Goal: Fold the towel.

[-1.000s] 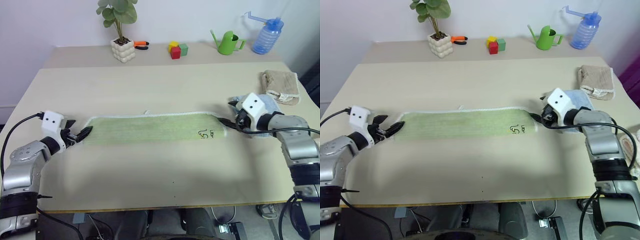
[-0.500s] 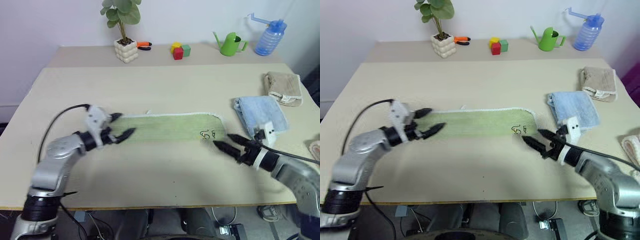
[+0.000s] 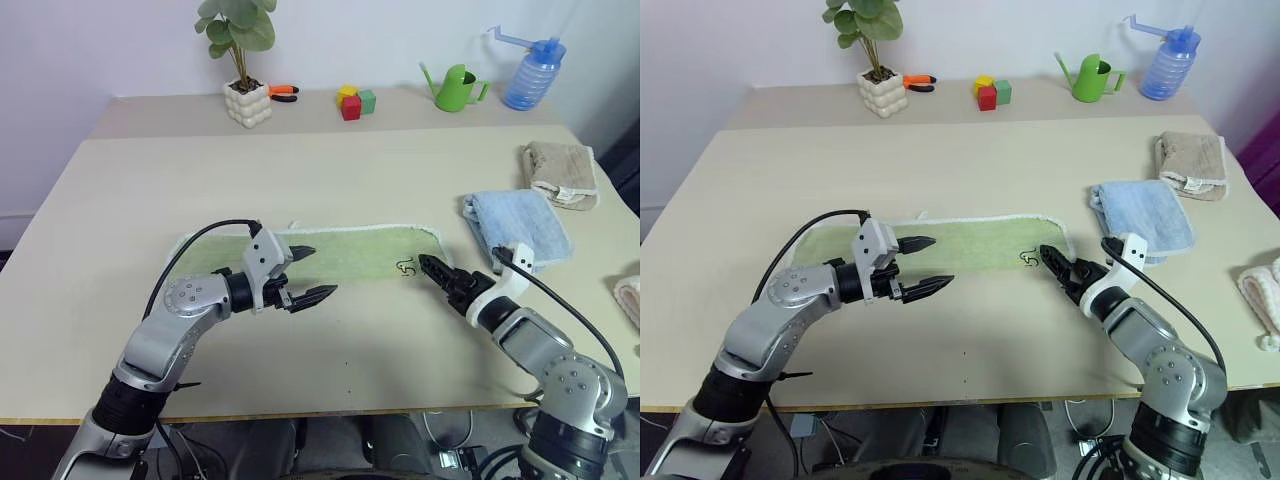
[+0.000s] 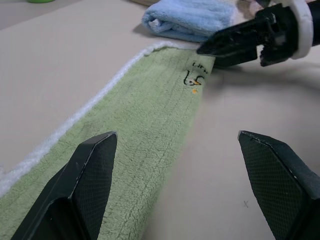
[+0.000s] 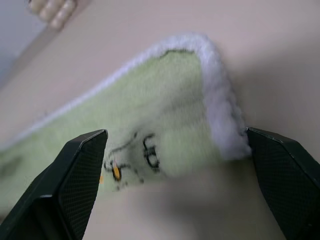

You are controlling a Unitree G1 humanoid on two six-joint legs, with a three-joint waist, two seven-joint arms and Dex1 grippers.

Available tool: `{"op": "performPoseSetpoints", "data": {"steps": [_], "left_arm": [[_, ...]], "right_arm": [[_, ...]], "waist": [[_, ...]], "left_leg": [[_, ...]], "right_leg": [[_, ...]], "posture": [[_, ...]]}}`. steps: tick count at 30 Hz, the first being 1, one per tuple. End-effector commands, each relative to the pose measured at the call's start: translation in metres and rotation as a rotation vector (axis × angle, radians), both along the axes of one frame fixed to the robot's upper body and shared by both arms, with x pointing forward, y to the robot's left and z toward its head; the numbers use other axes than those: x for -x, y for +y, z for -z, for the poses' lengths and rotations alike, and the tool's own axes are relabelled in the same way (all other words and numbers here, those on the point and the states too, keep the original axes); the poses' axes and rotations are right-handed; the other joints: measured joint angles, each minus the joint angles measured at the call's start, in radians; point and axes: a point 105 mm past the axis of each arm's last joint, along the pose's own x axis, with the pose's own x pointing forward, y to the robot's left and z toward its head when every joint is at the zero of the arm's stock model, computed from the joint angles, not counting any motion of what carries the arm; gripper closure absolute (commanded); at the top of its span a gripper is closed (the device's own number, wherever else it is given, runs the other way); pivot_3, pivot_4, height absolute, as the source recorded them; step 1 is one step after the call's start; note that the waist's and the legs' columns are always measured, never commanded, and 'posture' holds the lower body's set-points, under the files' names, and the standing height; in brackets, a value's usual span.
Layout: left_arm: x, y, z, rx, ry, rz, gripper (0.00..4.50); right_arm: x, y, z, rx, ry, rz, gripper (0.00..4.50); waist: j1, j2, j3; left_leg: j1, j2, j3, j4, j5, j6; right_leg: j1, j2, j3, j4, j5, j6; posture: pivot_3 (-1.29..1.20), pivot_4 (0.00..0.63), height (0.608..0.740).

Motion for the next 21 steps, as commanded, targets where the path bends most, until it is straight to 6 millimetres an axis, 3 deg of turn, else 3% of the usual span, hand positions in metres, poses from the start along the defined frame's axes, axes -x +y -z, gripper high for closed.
{"op": "performPoseSetpoints", "data": {"steps": [1, 7, 10, 18, 21], "left_arm": [[0.003, 0.000, -0.007, 0.000, -0.044, 0.009, 0.53], [0.006, 0.001, -0.006, 0.005, -0.044, -0.013, 0.53], [0.008, 0.000, -0.004, 0.006, -0.042, -0.014, 0.53], [0.007, -0.001, -0.003, 0.000, -0.045, -0.006, 0.53], [0.005, -0.002, -0.003, -0.003, -0.048, 0.000, 0.53]], "right_arm": [[-0.011, 0.002, 0.000, -0.015, 0.019, 0.016, 1.38], [-0.022, -0.005, -0.014, -0.051, -0.018, 0.068, 4.39], [-0.022, -0.012, -0.022, -0.007, -0.051, 0.080, 4.46], [-0.009, -0.048, -0.058, 0.310, -0.183, 0.059, 4.46], [-0.008, -0.039, -0.079, 0.453, -0.269, -0.047, 4.46]], "waist": [[-0.001, 0.000, 0.000], [0.000, 0.000, 0.000], [0.001, 0.000, 0.000], [0.000, 0.001, 0.000], [-0.003, 0.001, 0.000]], "left_leg": [[0.000, 0.000, 0.000, 0.000, 0.000, 0.000], [0.000, 0.000, 0.000, 0.000, 0.000, 0.000], [0.000, 0.000, 0.000, 0.000, 0.000, 0.000], [0.000, 0.000, 0.000, 0.000, 0.000, 0.001], [0.000, 0.000, 0.001, 0.000, 0.000, 0.001]], "right_leg": [[0.000, 0.000, 0.000, 0.000, 0.000, 0.000], [0.000, 0.000, 0.000, 0.000, 0.000, 0.000], [0.000, 0.000, 0.000, 0.000, 0.000, 0.000], [0.000, 0.000, 0.000, 0.000, 0.000, 0.000], [0.000, 0.000, 0.000, 0.000, 0.000, 0.000]], "posture": [[0.00, 0.150, 0.732], [0.00, 0.150, 0.732], [0.00, 0.150, 0.732], [0.00, 0.150, 0.732], [0.00, 0.150, 0.732]]}}
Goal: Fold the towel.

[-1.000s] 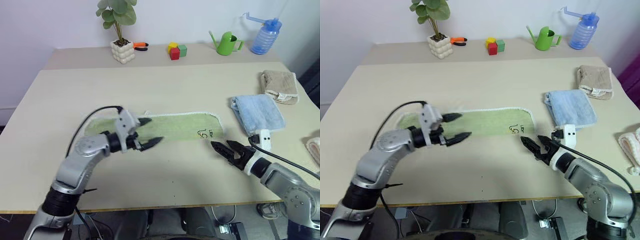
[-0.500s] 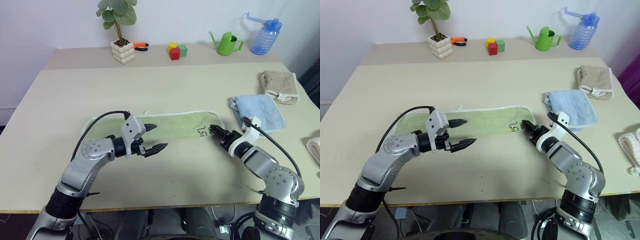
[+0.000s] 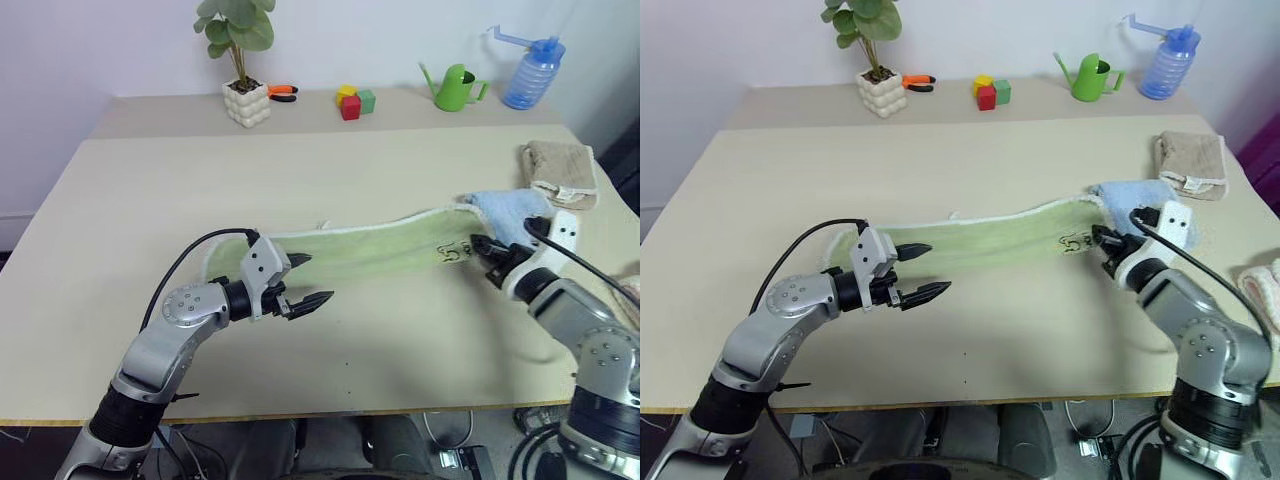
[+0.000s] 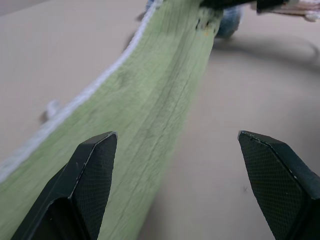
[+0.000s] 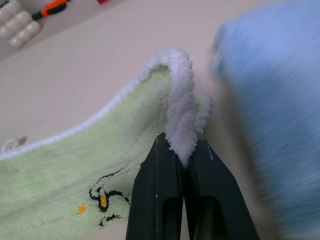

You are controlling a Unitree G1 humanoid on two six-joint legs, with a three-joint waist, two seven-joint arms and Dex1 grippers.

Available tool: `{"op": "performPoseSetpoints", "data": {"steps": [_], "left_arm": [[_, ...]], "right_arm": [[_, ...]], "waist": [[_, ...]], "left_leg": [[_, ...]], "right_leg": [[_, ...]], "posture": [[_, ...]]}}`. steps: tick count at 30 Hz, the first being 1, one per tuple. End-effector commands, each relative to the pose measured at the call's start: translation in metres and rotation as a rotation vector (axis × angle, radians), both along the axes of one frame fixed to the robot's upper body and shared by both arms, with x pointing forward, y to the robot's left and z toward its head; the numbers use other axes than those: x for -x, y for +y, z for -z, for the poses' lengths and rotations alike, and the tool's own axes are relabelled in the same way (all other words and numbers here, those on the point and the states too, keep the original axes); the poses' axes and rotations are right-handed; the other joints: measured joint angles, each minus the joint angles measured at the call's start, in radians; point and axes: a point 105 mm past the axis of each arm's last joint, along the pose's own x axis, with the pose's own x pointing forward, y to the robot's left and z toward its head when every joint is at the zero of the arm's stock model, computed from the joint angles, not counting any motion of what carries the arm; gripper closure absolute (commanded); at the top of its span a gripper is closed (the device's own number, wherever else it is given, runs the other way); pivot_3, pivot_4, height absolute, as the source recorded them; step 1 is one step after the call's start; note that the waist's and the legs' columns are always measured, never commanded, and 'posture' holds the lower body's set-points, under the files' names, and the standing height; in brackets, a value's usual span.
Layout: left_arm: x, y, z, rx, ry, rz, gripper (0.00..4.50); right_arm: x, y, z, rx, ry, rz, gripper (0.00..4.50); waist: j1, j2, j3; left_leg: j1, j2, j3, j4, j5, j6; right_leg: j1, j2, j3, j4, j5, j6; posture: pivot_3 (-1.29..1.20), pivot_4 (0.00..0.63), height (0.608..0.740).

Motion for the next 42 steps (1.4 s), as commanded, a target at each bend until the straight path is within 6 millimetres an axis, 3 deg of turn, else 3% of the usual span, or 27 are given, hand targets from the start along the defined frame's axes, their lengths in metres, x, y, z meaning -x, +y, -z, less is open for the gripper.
{"op": "performPoseSetpoints", "data": {"steps": [1, 5, 9, 14, 20, 24, 27, 31, 34, 38, 42], "left_arm": [[0.000, -0.005, -0.011, 0.005, -0.058, 0.026, 0.53], [-0.001, -0.007, -0.012, 0.006, -0.065, 0.034, 0.53], [-0.001, -0.008, -0.012, 0.008, -0.067, 0.031, 0.53], [-0.001, -0.005, -0.013, 0.009, -0.068, 0.002, 0.53], [0.001, -0.002, -0.013, 0.010, -0.065, -0.020, 0.53], [0.002, -0.001, -0.012, 0.008, -0.062, -0.024, 0.53], [-0.001, 0.001, -0.014, 0.017, -0.066, -0.041, 0.53], [-0.011, 0.013, -0.020, 0.040, -0.080, -0.098, 0.53], [-0.018, 0.025, -0.023, 0.059, -0.083, -0.153, 0.53], [-0.025, 0.042, -0.026, 0.066, -0.090, -0.219, 0.53], [-0.028, 0.050, -0.026, 0.062, -0.098, -0.258, 0.53]], "right_arm": [[0.001, 0.024, -0.036, 0.178, -0.137, -0.166, 4.46], [0.003, 0.079, -0.043, 0.302, -0.199, -0.426, 4.46], [0.011, 0.131, -0.011, 0.484, -0.154, -0.676, 4.46], [-0.001, 0.153, 0.017, 0.524, -0.110, -0.697, 4.46], [0.003, 0.160, 0.026, 0.505, -0.083, -0.748, 4.46], [0.017, 0.164, 0.009, 0.436, -0.140, -0.828, 3.11], [0.028, 0.157, -0.006, 0.419, -0.203, -0.862, 1.60], [0.031, 0.142, -0.031, 0.327, -0.265, -0.844, 1.60], [0.014, 0.126, -0.042, 0.289, -0.289, -0.735, 2.52], [-0.020, 0.109, -0.030, 0.377, -0.256, -0.596, 4.44], [-0.039, 0.118, -0.006, 0.434, -0.214, -0.600, 4.44]], "waist": [[-0.001, 0.000, 0.000], [-0.002, 0.000, 0.000], [0.002, 0.000, 0.000], [0.006, -0.001, 0.000], [0.005, -0.001, 0.000], [0.006, -0.001, 0.000], [0.007, -0.001, 0.000], [0.005, -0.001, 0.000], [0.003, -0.001, 0.000], [0.005, -0.001, 0.000], [0.004, -0.001, 0.000]], "left_leg": [[0.000, 0.000, 0.000, 0.000, 0.000, 0.000], [0.000, 0.001, 0.000, 0.000, 0.000, 0.000], [0.000, 0.000, 0.000, 0.000, 0.000, 0.000], [-0.001, 0.000, 0.000, 0.001, 0.000, 0.000], [-0.001, 0.000, -0.001, 0.001, 0.000, 0.000], [-0.001, 0.000, -0.001, 0.001, 0.000, 0.000], [-0.001, 0.000, -0.001, 0.001, 0.000, 0.000], [-0.001, 0.000, -0.001, 0.001, 0.000, 0.000], [-0.001, 0.000, -0.001, 0.000, 0.000, 0.000], [-0.001, 0.000, -0.001, 0.001, 0.000, 0.000], [-0.001, 0.000, -0.001, 0.000, 0.001, -0.003]], "right_leg": [[0.000, 0.000, 0.000, 0.000, 0.000, 0.000], [0.000, 0.000, 0.000, 0.000, 0.000, 0.000], [0.000, 0.000, 0.000, -0.001, 0.000, 0.000], [0.000, -0.001, -0.001, -0.002, 0.000, 0.000], [0.000, -0.001, -0.001, -0.002, 0.000, 0.000], [0.000, 0.000, -0.001, -0.002, 0.000, 0.000], [0.000, -0.001, -0.001, -0.002, 0.000, 0.000], [0.000, 0.000, -0.001, -0.003, 0.000, 0.000], [0.000, 0.000, -0.001, -0.002, 0.000, 0.000], [0.000, 0.000, -0.001, -0.002, 0.000, 0.000], [0.000, 0.000, -0.001, -0.002, 0.000, 0.000]], "posture": [[0.00, 0.150, 0.732], [0.00, 0.150, 0.732], [0.00, 0.150, 0.732], [0.00, 0.150, 0.732], [0.00, 0.150, 0.732], [0.00, 0.150, 0.732], [0.00, 0.150, 0.732], [0.00, 0.150, 0.732], [0.00, 0.150, 0.732], [0.00, 0.150, 0.732], [0.00, 0.150, 0.732]]}}
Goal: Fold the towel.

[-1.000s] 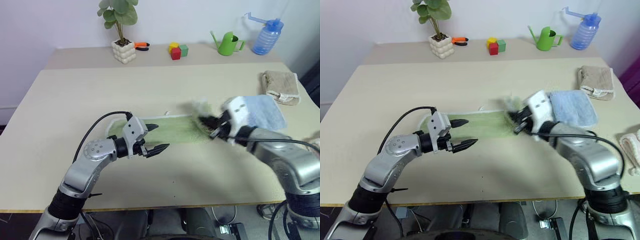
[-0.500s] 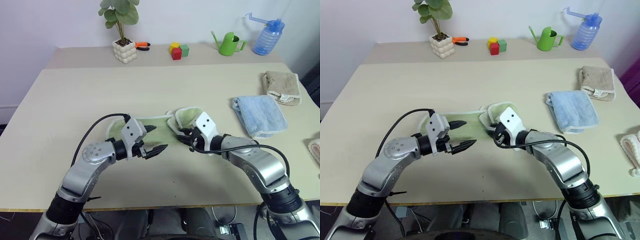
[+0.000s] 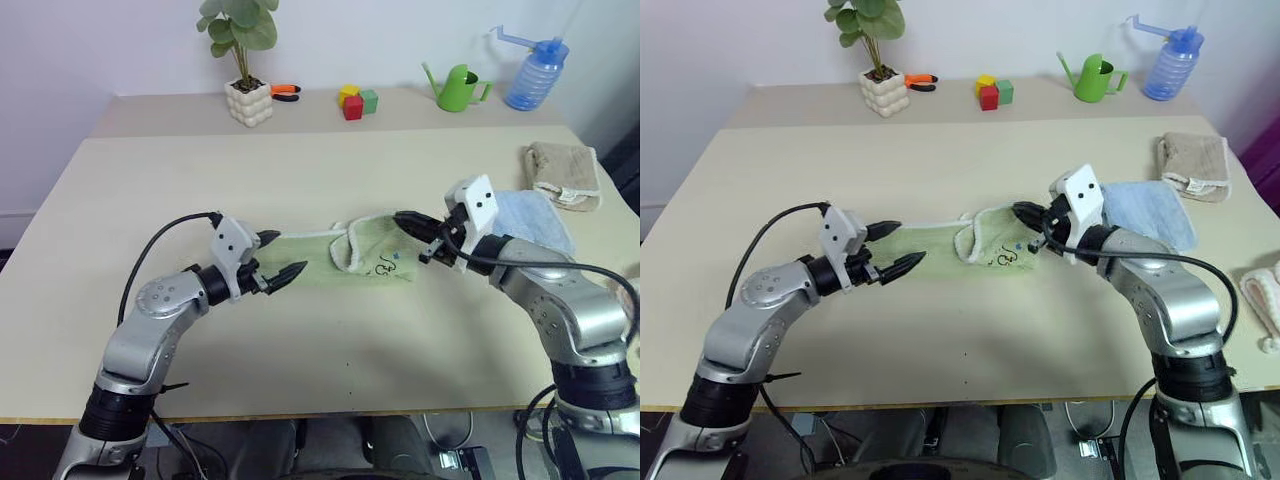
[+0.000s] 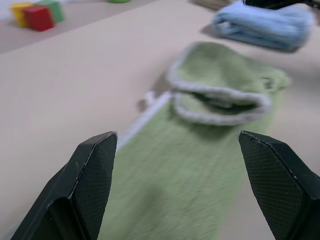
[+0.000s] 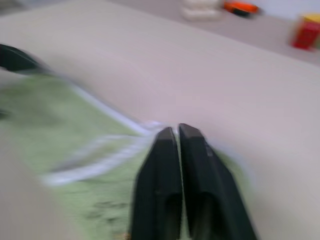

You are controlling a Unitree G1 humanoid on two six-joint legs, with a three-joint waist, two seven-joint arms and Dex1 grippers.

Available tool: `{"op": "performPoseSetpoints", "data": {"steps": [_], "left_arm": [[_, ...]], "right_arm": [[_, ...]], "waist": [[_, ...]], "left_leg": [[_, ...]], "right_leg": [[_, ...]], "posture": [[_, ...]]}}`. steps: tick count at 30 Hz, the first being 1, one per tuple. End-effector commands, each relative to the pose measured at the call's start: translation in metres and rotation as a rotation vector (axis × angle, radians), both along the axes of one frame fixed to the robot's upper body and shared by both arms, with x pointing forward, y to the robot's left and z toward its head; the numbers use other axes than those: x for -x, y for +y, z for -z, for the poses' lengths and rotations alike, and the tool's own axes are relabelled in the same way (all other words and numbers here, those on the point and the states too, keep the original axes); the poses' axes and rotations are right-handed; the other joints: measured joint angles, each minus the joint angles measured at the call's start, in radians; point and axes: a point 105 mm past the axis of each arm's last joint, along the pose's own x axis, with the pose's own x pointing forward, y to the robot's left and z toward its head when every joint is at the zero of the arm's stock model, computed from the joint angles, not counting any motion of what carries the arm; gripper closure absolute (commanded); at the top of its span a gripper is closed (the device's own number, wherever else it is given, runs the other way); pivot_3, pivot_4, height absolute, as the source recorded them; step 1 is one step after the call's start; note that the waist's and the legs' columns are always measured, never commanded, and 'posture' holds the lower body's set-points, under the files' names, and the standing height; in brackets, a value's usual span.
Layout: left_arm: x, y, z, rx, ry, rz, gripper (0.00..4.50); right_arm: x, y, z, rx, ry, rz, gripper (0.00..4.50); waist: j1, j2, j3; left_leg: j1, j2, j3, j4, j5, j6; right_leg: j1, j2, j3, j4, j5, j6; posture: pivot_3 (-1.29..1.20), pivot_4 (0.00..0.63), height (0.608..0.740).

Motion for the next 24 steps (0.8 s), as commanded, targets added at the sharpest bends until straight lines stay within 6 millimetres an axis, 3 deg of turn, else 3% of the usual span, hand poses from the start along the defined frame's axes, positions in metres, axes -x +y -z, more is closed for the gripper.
{"op": "performPoseSetpoints", "data": {"steps": [1, 6, 10, 13, 17, 18, 20, 24], "left_arm": [[-0.002, 0.006, -0.011, 0.003, -0.052, -0.021, 0.53], [0.002, 0.019, -0.007, 0.008, -0.041, -0.086, 0.53], [0.008, 0.029, -0.005, 0.023, -0.025, -0.138, 0.53], [0.020, 0.040, 0.002, 0.040, 0.012, -0.186, 0.53], [0.041, 0.050, 0.016, 0.065, 0.092, -0.234, 0.53], [0.044, 0.052, 0.018, 0.080, 0.108, -0.246, 0.53], [0.055, 0.055, 0.019, 0.191, 0.171, -0.284, 0.02], [0.068, 0.059, 0.026, 0.400, 0.300, -0.380, 0.00]], "right_arm": [[-0.009, 0.013, 0.010, 0.040, -0.025, -0.027, 4.44], [-0.007, 0.041, 0.058, 0.118, 0.068, -0.095, 4.44], [0.002, 0.052, 0.070, 0.148, 0.081, -0.145, 4.44], [0.003, 0.046, 0.067, 0.174, 0.051, -0.135, 4.44], [0.000, 0.039, 0.037, 0.126, -0.032, -0.136, 4.44], [0.000, 0.039, 0.031, 0.115, -0.046, -0.146, 3.93], [0.004, 0.039, 0.014, 0.109, -0.094, -0.192, 3.20], [0.013, 0.044, -0.007, 0.174, -0.183, -0.297, 1.18]], "waist": [[-0.001, 0.000, 0.000], [-0.004, 0.000, 0.000], [-0.008, 0.000, 0.000], [-0.008, 0.000, 0.000], [-0.007, 0.000, 0.000], [-0.004, 0.000, 0.000], [0.000, 0.000, 0.000], [0.000, 0.000, 0.000]], "left_leg": [[0.000, 0.000, 0.000, 0.000, 0.001, -0.001], [0.000, 0.000, 0.000, 0.000, 0.001, -0.002], [0.000, 0.000, 0.000, -0.001, 0.001, -0.002], [0.000, 0.000, 0.000, -0.001, 0.001, -0.002], [0.000, 0.000, 0.000, -0.001, 0.000, 0.000], [0.000, 0.000, 0.000, -0.001, -0.001, 0.001], [0.000, 0.000, 0.000, -0.001, -0.001, 0.002], [0.000, 0.000, 0.000, -0.001, -0.002, 0.003]], "right_leg": [[0.000, 0.000, 0.000, 0.000, 0.000, 0.000], [-0.001, 0.000, 0.000, 0.000, 0.000, 0.000], [-0.001, 0.000, 0.000, 0.001, 0.000, 0.000], [-0.001, 0.000, 0.000, 0.001, 0.000, 0.000], [-0.001, 0.000, 0.001, 0.000, 0.000, 0.000], [-0.001, 0.000, 0.001, 0.000, 0.000, 0.000], [-0.001, 0.000, 0.000, 0.000, 0.000, 0.000], [-0.001, 0.000, 0.000, -0.001, 0.000, 0.000]], "posture": [[0.00, 0.150, 0.732], [0.00, 0.150, 0.732], [0.00, 0.150, 0.732], [0.00, 0.150, 0.732], [0.00, 0.150, 0.732], [0.00, 0.150, 0.732], [0.00, 0.150, 0.732], [0.00, 0.150, 0.732]]}}
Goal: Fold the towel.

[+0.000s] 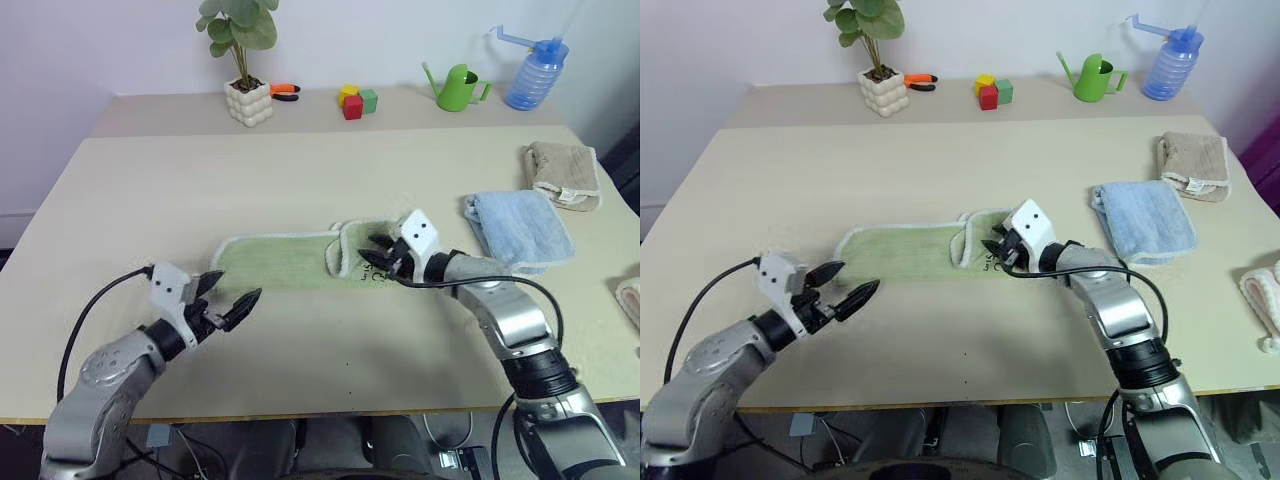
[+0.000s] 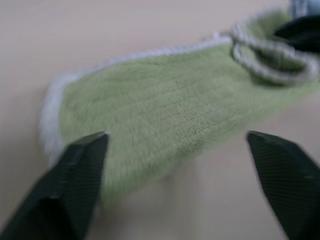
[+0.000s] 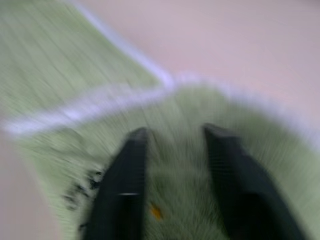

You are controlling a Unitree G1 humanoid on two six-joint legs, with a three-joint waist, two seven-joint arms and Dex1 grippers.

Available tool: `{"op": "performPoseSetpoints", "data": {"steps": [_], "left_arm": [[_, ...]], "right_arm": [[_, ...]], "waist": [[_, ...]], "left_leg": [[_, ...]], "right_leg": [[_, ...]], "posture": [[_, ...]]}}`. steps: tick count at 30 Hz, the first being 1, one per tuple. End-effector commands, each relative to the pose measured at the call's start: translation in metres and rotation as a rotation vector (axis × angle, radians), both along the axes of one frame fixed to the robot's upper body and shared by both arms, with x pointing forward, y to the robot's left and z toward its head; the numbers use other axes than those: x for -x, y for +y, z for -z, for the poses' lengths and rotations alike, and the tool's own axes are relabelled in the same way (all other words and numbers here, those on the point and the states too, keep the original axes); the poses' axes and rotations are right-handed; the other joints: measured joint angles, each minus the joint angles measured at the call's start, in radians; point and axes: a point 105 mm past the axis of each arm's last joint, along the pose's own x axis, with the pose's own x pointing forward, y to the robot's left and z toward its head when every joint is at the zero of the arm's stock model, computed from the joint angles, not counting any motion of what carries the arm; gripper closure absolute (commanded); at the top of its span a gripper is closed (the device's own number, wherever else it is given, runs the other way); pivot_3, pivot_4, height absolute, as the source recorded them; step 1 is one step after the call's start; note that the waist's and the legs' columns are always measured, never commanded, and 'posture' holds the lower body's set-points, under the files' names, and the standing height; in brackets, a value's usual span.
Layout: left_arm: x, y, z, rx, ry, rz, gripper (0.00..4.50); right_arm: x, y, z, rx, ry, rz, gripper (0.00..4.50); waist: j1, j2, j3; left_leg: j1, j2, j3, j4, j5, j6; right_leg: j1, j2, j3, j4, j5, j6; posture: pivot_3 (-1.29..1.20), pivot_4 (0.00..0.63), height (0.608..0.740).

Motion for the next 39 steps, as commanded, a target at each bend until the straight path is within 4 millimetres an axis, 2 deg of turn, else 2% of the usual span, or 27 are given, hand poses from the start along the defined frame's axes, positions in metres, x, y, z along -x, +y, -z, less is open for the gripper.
{"op": "performPoseSetpoints", "data": {"steps": [1, 2, 3, 7, 14, 18, 23, 27, 29, 33, 39], "left_arm": [[0.008, 0.001, -0.008, 0.141, 0.043, -0.068, 0.00], [0.008, 0.001, -0.005, 0.160, 0.070, -0.087, 0.00], [0.006, 0.004, -0.003, 0.191, 0.089, -0.121, 0.00], [0.000, 0.013, -0.002, 0.411, 0.156, -0.247, 0.00], [-0.009, 0.016, 0.014, 0.513, 0.303, -0.334, 0.00], [-0.015, 0.013, 0.014, 0.525, 0.335, -0.324, 0.00], [0.002, 0.010, 0.013, 0.560, 0.339, -0.290, 0.00], [0.020, 0.009, 0.024, 0.578, 0.382, -0.277, 0.00], [0.022, 0.009, 0.026, 0.587, 0.393, -0.286, 0.00], [0.011, 0.007, 0.027, 0.600, 0.400, -0.312, 0.00], [-0.018, 0.008, 0.033, 0.584, 0.453, -0.382, 0.00]], "right_arm": [[0.012, 0.011, -0.031, 0.033, -0.137, -0.135, 0.65], [0.015, 0.014, -0.033, 0.043, -0.149, -0.159, 0.14], [0.016, 0.016, -0.034, 0.046, -0.155, -0.174, 0.06], [0.018, 0.021, -0.035, 0.049, -0.171, -0.207, 0.06], [0.016, 0.024, -0.033, 0.048, -0.195, -0.202, 0.06], [0.017, 0.025, -0.034, 0.045, -0.202, -0.204, 0.06], [0.019, 0.022, -0.032, 0.051, -0.205, -0.191, 0.06], [0.020, 0.021, -0.029, 0.057, -0.201, -0.184, 0.06], [0.019, 0.021, -0.028, 0.059, -0.201, -0.182, 0.06], [0.019, 0.025, -0.027, 0.066, -0.206, -0.193, 0.06], [0.018, 0.027, -0.025, 0.075, -0.216, -0.193, 0.06]], "waist": [[0.001, 0.000, 0.000], [0.001, 0.000, 0.000], [0.001, 0.000, 0.000], [0.002, -0.001, 0.000], [0.002, -0.001, 0.000], [0.002, -0.001, 0.000], [0.000, 0.000, 0.000], [0.001, 0.000, 0.000], [0.001, 0.000, -0.001], [0.005, 0.000, -0.001], [0.012, 0.000, -0.001]], "left_leg": [[0.000, 0.000, 0.000, 0.000, 0.000, 0.000], [0.000, 0.000, 0.000, 0.000, 0.000, 0.000], [0.000, 0.000, -0.001, 0.000, 0.000, 0.000], [0.000, 0.000, -0.001, 0.001, 0.000, 0.000], [0.000, 0.000, -0.001, 0.000, 0.001, -0.002], [0.001, 0.000, -0.001, 0.001, 0.001, -0.003], [0.002, 0.000, -0.001, 0.000, 0.002, -0.004], [0.002, 0.000, 0.000, 0.000, 0.001, -0.003], [0.002, 0.000, 0.000, 0.000, 0.000, -0.001], [0.002, 0.000, 0.000, 0.000, 0.000, -0.001], [0.010, 0.000, -0.001, 0.000, 0.000, -0.001]], "right_leg": [[0.000, 0.000, 0.000, 0.000, 0.000, 0.000], [0.000, 0.000, 0.000, 0.000, 0.000, 0.000], [0.001, 0.000, 0.000, 0.000, 0.000, 0.000], [0.001, 0.000, 0.000, 0.000, 0.000, 0.000], [0.001, 0.000, 0.000, 0.000, 0.000, 0.000], [0.001, 0.000, 0.000, 0.000, 0.000, 0.000], [0.002, 0.000, 0.000, 0.000, 0.000, 0.000], [0.002, 0.000, 0.001, 0.000, -0.001, -0.001], [0.002, 0.000, 0.001, 0.000, -0.002, -0.004], [0.003, 0.000, 0.000, -0.001, -0.002, -0.004], [0.010, 0.000, 0.000, -0.001, -0.002, -0.004]], "posture": [[0.00, 0.150, 0.732], [0.00, 0.150, 0.732], [0.00, 0.150, 0.732], [0.00, 0.150, 0.732], [0.00, 0.150, 0.732], [0.00, 0.150, 0.732], [0.00, 0.150, 0.732], [0.00, 0.150, 0.732], [0.00, 0.150, 0.732], [0.00, 0.150, 0.732], [0.00, 0.150, 0.732]]}}
